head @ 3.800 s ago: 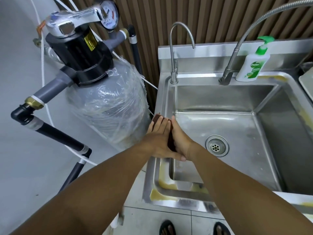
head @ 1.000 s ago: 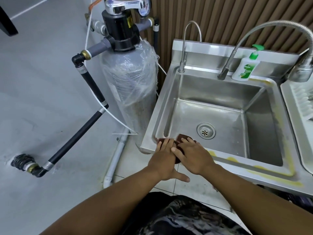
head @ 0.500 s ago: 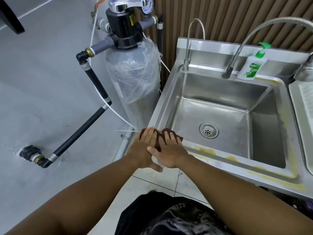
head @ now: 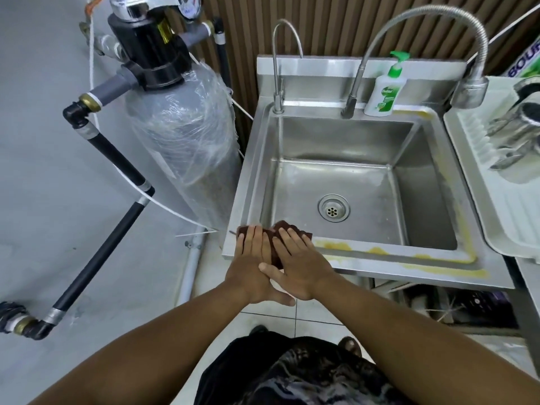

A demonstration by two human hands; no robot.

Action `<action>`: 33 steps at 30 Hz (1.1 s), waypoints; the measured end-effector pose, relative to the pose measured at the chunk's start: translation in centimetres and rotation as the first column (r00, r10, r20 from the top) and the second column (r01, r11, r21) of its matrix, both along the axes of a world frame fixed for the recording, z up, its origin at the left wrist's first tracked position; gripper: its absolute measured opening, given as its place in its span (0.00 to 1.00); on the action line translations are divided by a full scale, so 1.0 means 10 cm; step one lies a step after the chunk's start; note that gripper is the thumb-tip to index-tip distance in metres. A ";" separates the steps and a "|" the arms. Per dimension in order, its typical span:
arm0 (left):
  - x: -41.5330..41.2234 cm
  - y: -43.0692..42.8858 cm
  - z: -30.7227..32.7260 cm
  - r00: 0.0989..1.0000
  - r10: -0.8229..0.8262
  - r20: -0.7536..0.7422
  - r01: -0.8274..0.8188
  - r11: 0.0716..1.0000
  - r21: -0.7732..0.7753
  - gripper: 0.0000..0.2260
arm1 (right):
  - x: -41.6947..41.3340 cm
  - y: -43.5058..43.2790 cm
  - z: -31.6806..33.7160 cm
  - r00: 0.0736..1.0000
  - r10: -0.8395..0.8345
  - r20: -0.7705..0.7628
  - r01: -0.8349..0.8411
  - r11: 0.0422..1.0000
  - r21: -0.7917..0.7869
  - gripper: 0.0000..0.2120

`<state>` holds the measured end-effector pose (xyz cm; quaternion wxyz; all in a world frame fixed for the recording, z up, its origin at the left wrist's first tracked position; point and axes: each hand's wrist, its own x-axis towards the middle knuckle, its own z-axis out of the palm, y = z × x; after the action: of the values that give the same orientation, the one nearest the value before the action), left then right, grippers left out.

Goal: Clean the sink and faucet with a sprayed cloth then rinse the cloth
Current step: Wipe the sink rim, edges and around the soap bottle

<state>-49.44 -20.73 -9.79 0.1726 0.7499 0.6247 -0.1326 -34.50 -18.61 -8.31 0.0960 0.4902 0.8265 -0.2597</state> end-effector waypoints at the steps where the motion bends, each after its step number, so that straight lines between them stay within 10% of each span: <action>1: 0.05 0.01 0.00 1.000 -0.013 0.015 0.013 1.000 0.004 0.72 | 0.07 -0.01 0.01 1.000 -0.010 0.001 0.010 1.000 0.006 0.41; 33: 1.46 0.19 -0.02 0.913 -0.385 0.132 0.384 0.923 0.037 0.70 | 1.46 -0.29 0.03 0.908 -0.398 0.129 0.398 0.917 0.028 0.56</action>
<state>-34.84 -18.79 -9.99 0.1817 0.8662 0.4524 -0.1093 -19.93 -21.54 -8.05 0.0952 0.6643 0.7013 -0.2406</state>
